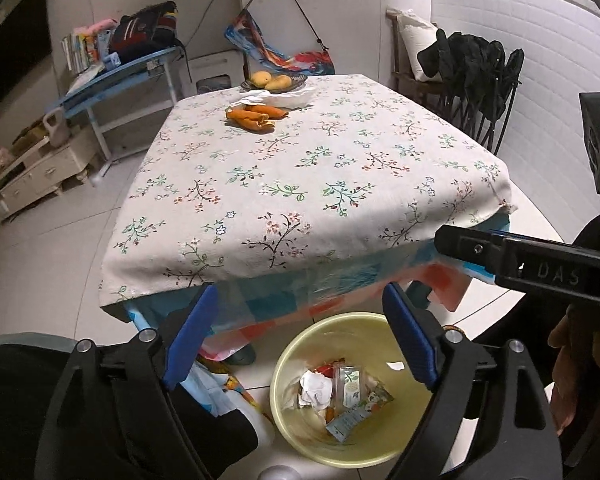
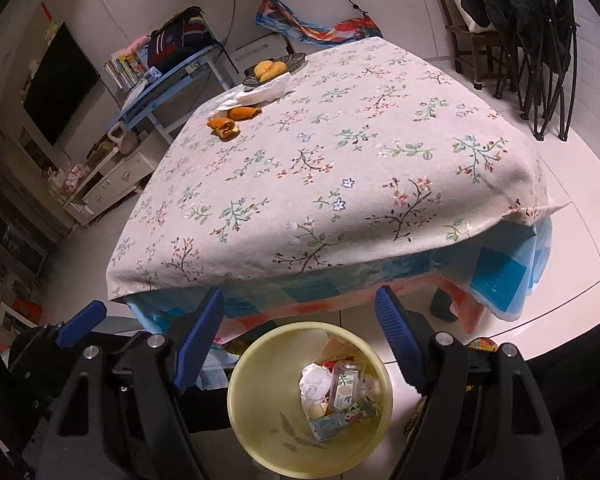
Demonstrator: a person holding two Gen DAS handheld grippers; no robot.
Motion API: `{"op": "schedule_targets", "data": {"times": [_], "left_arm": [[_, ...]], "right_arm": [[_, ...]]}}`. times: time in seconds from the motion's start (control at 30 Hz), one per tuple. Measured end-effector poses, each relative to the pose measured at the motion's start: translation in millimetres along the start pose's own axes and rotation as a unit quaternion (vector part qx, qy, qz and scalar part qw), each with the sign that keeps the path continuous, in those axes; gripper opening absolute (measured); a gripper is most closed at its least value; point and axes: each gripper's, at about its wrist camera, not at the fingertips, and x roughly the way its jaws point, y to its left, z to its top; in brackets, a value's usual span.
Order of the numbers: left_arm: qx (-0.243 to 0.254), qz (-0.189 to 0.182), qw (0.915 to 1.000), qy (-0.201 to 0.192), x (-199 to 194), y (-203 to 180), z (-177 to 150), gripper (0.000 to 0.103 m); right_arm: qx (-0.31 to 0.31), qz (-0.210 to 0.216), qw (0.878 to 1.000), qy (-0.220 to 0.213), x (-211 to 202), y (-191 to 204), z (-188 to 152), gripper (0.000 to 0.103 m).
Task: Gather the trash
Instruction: 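Move both tools back to the table and close the right tool on the tissue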
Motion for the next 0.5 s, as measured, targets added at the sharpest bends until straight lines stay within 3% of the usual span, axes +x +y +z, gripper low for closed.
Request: {"op": "schedule_targets", "data": {"times": [0.27, 0.5], "left_arm": [[0.001, 0.0, 1.0, -0.003, -1, -2, -2, 0.081], [-0.056, -0.017, 0.9983, -0.006, 0, 24, 17, 0.081]], "right_arm": [[-0.008, -0.002, 1.0, -0.005, -1, 3, 0, 0.075], [-0.046, 0.008, 0.999, -0.021, -5, 23, 13, 0.077]]}}
